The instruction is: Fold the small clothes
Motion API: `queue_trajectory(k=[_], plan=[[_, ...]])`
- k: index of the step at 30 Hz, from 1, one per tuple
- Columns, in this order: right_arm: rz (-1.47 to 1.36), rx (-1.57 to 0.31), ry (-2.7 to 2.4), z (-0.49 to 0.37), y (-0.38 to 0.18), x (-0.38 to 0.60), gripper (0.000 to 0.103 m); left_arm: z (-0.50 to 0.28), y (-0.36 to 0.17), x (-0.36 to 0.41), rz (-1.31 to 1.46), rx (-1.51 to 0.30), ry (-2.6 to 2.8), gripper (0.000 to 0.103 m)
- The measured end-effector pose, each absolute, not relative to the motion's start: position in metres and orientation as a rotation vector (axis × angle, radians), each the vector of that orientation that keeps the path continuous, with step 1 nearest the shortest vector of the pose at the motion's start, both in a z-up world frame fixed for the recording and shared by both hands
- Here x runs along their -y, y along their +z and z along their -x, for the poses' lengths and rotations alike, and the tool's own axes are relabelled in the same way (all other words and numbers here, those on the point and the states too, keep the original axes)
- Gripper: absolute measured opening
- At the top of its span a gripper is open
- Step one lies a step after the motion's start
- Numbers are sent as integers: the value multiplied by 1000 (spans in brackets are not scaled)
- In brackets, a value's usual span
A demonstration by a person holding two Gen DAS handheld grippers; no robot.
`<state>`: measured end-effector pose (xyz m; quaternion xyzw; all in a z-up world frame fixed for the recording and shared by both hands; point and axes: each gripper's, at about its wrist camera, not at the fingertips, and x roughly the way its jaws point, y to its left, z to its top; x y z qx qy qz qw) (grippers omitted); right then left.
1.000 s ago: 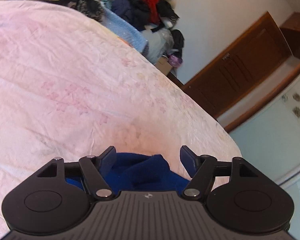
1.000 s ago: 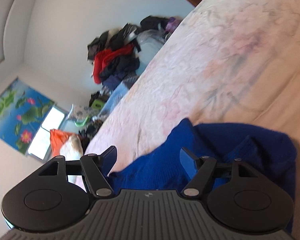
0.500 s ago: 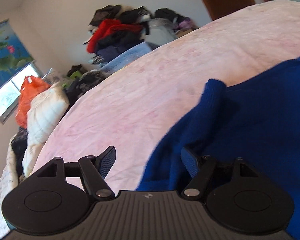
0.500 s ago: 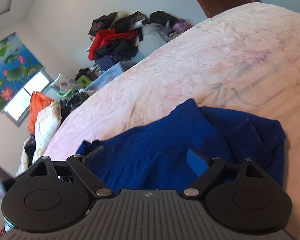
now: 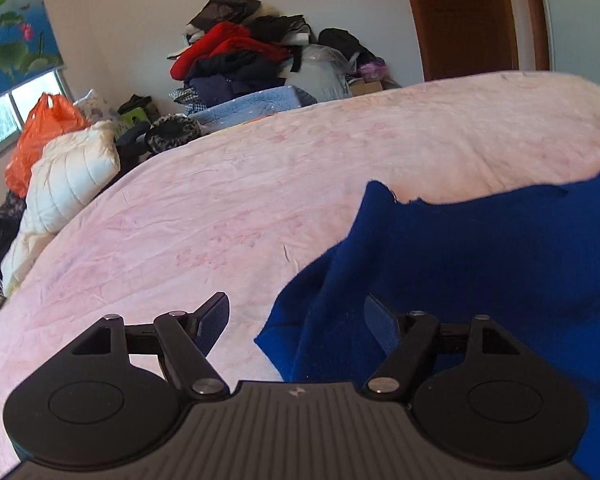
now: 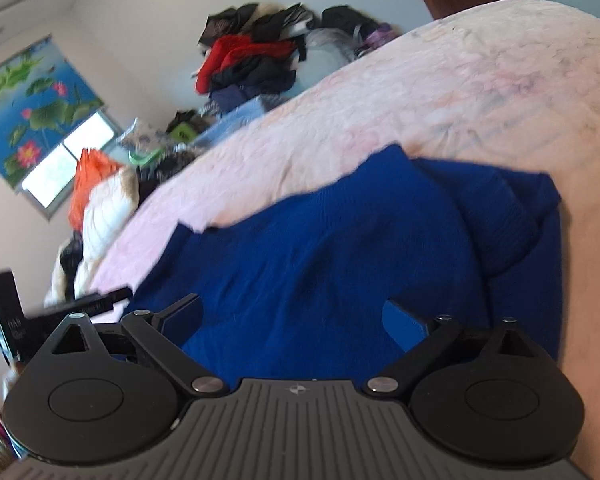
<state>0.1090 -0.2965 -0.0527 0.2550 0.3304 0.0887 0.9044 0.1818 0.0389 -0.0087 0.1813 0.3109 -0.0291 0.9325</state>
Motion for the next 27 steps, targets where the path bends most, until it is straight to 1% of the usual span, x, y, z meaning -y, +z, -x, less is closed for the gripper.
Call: queue_trajectory(k=[1, 3, 5, 6, 8, 12, 14, 16, 18, 21, 23, 24, 25, 27], plan=[[-475, -681, 168, -103, -54, 296, 94, -182, -17, -35, -406, -646, -31, 75], [-386, -677, 128, -93, -51, 294, 94, -186, -27, -42, -386, -694, 24, 75], [-335, -667, 87, -84, -44, 292, 95, -184, -26, -63, -251, -733, 30, 75], [-308, -654, 71, -79, -39, 288, 97, -178, -22, -70, -193, -740, 28, 74], [-243, -618, 79, -71, -31, 275, 98, -164, -16, -76, -133, -735, 10, 74], [-158, -631, 148, -66, -37, 249, 98, -125, -20, -72, -144, -732, -34, 74], [-68, -689, 99, -65, -49, 239, 98, -111, -25, -70, -154, -727, -46, 74], [-1, -685, 54, -55, -55, 235, 96, -100, -30, -71, -146, -725, -46, 74], [-51, -634, 49, -41, -48, 242, 96, -91, -32, -76, -104, -728, -45, 74], [-209, -565, 9, -34, -37, 272, 96, -76, -30, -83, -41, -726, -39, 74], [-286, -592, -27, -37, -41, 290, 93, -66, -28, -79, -48, -706, -40, 74], [-301, -617, -39, -38, -45, 294, 88, -62, -28, -76, -67, -701, -48, 75], [-296, -635, -42, -38, -49, 295, 85, -61, -29, -72, -84, -702, -52, 75], [-209, -653, -58, -37, -55, 288, 85, -60, -35, -66, -111, -716, -52, 75]])
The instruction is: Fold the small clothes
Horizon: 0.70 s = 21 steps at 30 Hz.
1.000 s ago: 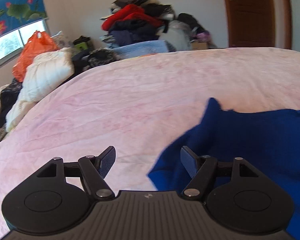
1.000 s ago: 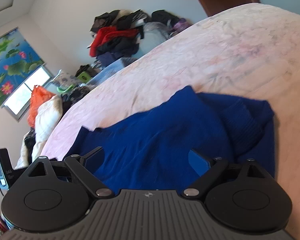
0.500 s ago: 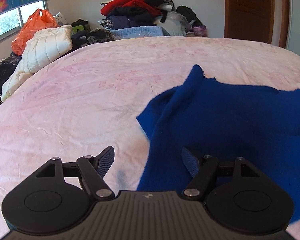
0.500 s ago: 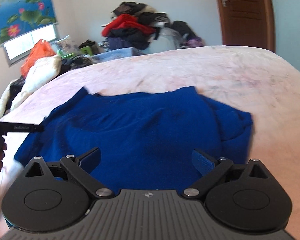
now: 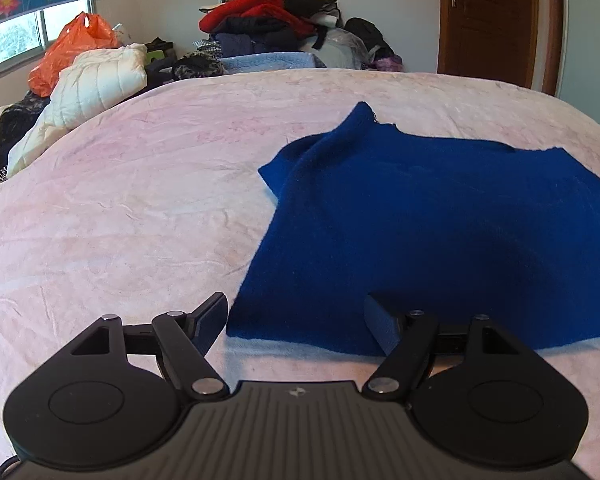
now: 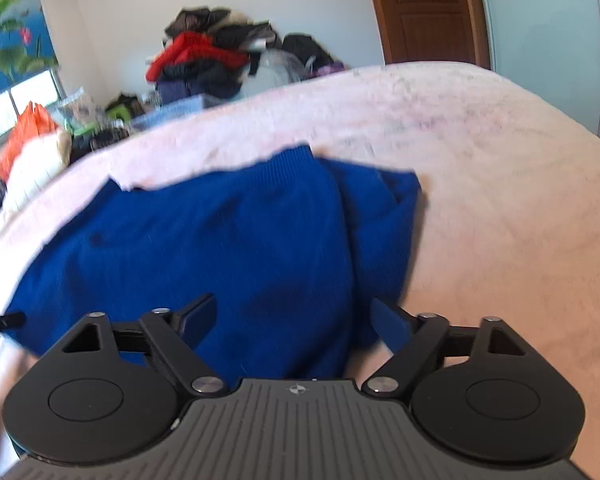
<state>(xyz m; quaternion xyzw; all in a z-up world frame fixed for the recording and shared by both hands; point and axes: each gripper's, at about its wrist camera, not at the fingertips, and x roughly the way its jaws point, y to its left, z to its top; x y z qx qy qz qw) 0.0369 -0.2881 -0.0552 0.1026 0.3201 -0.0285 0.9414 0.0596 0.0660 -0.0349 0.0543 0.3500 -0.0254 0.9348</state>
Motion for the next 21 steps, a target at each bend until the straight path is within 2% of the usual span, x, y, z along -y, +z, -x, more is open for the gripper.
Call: queue_trajectory(k=[2, 7, 13, 16, 21], plan=[[-100, -661, -147, -35, -58, 275, 85, -62, -39, -64, -111, -726, -44, 75], [-73, -584, -17, -36, -44, 250, 89, -62, -41, -66, -89, -730, -33, 80], [69, -678, 33, -51, -64, 218, 95, -61, -44, -71, -74, -729, -44, 81], [54, -677, 28, -53, -52, 215, 95, -61, -45, -72, -77, -724, -40, 85], [57, -629, 84, -56, -38, 197, 95, -61, -43, -73, -69, -729, -36, 86]])
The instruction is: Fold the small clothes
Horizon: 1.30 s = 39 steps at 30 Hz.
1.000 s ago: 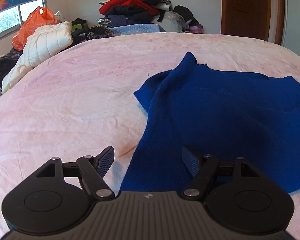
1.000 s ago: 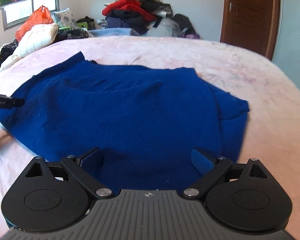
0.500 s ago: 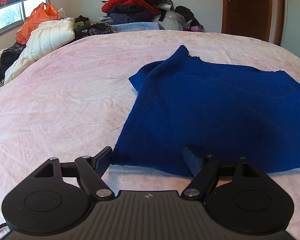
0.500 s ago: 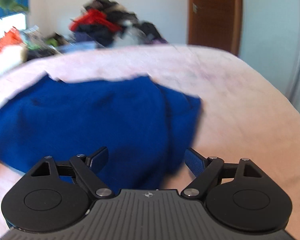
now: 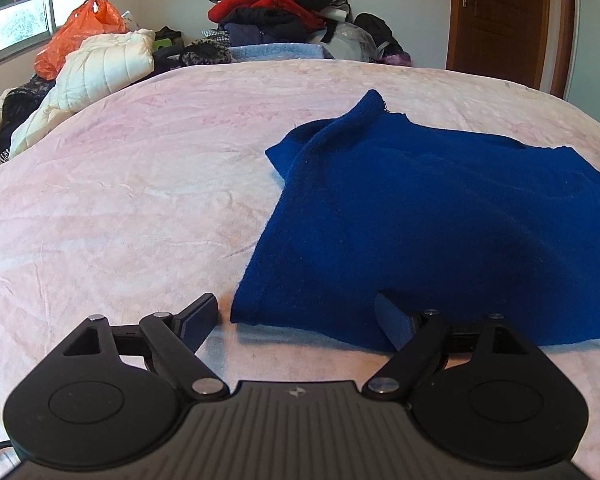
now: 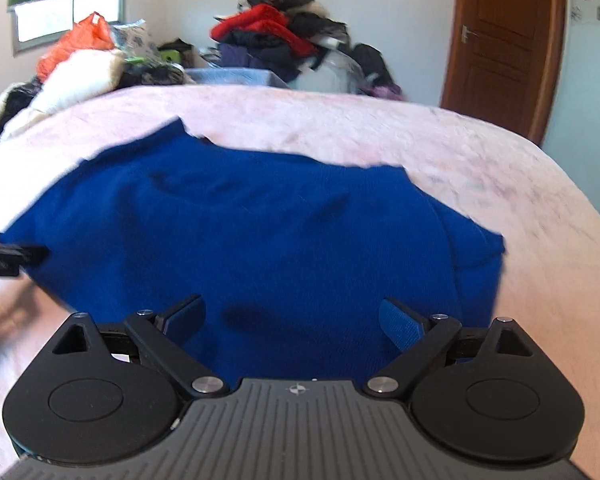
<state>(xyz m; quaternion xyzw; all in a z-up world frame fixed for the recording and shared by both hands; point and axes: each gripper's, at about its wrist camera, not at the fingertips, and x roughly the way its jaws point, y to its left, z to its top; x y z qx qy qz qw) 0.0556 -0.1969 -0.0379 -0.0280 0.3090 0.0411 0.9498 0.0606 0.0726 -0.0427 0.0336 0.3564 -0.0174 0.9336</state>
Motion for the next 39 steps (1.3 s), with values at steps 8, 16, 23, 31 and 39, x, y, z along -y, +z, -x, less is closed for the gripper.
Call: queue_trajectory(k=[8, 16, 23, 31, 39], plan=[[203, -613, 241, -70, -32, 137, 96, -95, 4, -79, -89, -654, -51, 86], [220, -590, 329, -76, -27, 104, 97, -176, 18, -38, -122, -629, -248, 86], [181, -640, 315, -80, -37, 111, 97, -263, -32, -34, -79, -829, -79, 86], [192, -595, 326, -62, -30, 106, 97, -249, -2, -98, 113, -786, -124, 86], [531, -551, 383, -23, -45, 48, 97, -249, -27, -150, 390, -966, -355, 87]])
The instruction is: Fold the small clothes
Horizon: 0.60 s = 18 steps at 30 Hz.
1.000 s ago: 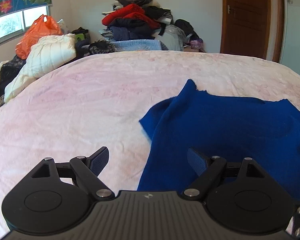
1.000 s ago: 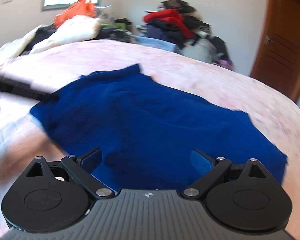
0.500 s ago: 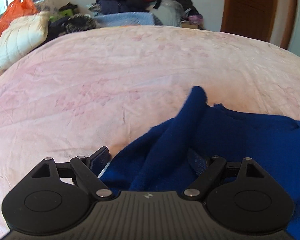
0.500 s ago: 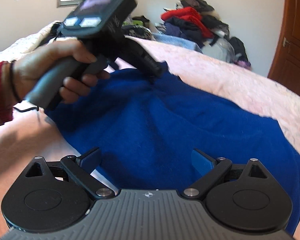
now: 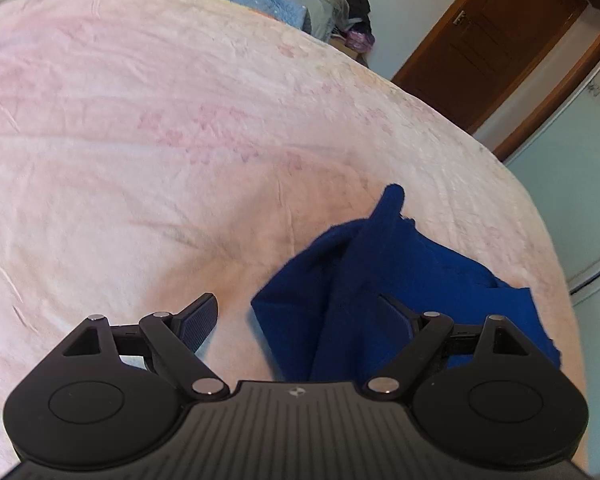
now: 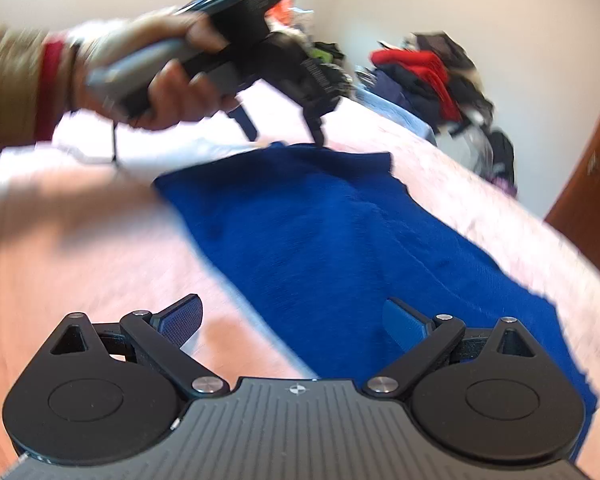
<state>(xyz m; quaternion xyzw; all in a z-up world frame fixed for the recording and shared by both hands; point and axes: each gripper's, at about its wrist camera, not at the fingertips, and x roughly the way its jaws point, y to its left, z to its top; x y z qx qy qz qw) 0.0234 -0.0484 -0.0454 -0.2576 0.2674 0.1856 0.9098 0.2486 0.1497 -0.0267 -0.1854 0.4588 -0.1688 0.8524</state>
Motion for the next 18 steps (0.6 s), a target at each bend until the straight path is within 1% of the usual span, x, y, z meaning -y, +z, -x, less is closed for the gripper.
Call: queue_trajectory(k=[1, 4, 5, 9, 14, 18], plan=[[573, -544, 372, -20, -48, 42, 97, -245, -31, -150, 418, -979, -379, 88], [645, -516, 341, -14, -53, 31, 98, -242, -34, -149, 434, -972, -420, 97], [659, -510, 332, -14, -53, 28, 98, -242, -33, -146, 436, -975, -437, 98], [723, -470, 281, -22, -58, 14, 99, -249, -37, -135, 437, -994, -517, 98], [828, -403, 210, -41, -65, -7, 99, -260, -37, -105, 367, -987, -592, 98], [839, -388, 178, -61, -66, -13, 99, -271, -38, -86, 315, -967, -632, 98]])
